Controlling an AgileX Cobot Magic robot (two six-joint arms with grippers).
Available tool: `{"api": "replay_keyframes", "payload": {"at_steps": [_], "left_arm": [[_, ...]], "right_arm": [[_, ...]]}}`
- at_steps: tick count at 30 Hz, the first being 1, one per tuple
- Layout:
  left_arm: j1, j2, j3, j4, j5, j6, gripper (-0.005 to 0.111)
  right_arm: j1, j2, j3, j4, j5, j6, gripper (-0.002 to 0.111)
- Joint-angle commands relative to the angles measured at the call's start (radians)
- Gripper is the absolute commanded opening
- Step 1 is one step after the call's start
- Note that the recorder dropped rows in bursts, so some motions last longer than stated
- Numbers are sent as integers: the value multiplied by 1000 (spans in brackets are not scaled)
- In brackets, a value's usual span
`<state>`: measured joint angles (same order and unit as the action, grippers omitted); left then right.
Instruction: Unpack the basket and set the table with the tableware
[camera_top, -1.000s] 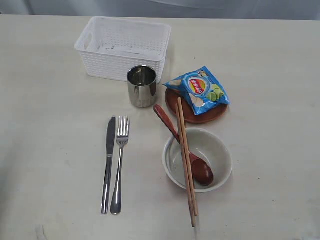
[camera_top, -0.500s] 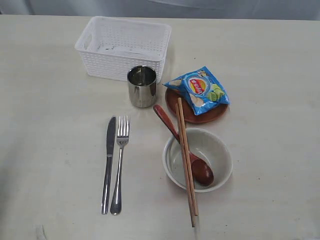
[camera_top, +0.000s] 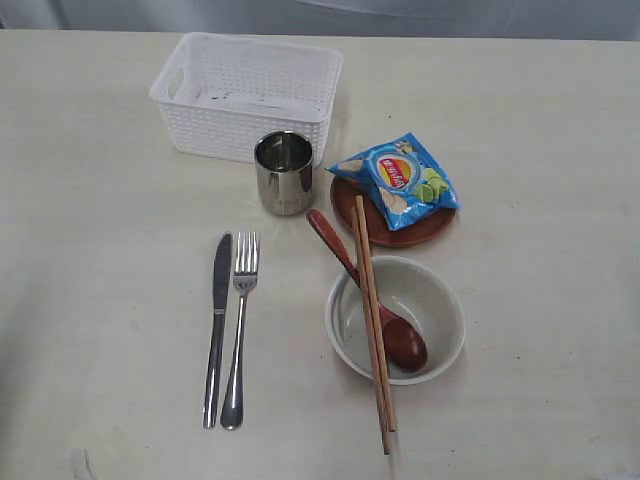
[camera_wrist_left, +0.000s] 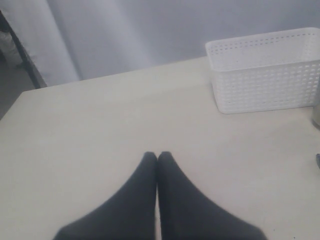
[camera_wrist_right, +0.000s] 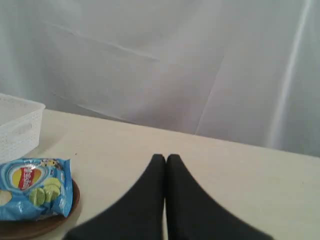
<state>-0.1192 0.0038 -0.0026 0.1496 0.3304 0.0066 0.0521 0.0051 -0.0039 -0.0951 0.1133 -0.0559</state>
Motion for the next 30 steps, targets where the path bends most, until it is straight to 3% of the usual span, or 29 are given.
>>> {"api": "replay_keyframes", "payload": {"at_steps": [1, 9, 30], "left_arm": [[-7, -4, 3, -3, -11, -7, 0], [-7, -4, 3, -1, -11, -7, 0], [-7, -4, 3, -1, -11, -7, 0]], "right_arm": [[4, -5, 4, -46, 85, 70, 0], [8, -5, 4, -46, 194, 85, 0], [46, -5, 4, -46, 198, 85, 0]]}}
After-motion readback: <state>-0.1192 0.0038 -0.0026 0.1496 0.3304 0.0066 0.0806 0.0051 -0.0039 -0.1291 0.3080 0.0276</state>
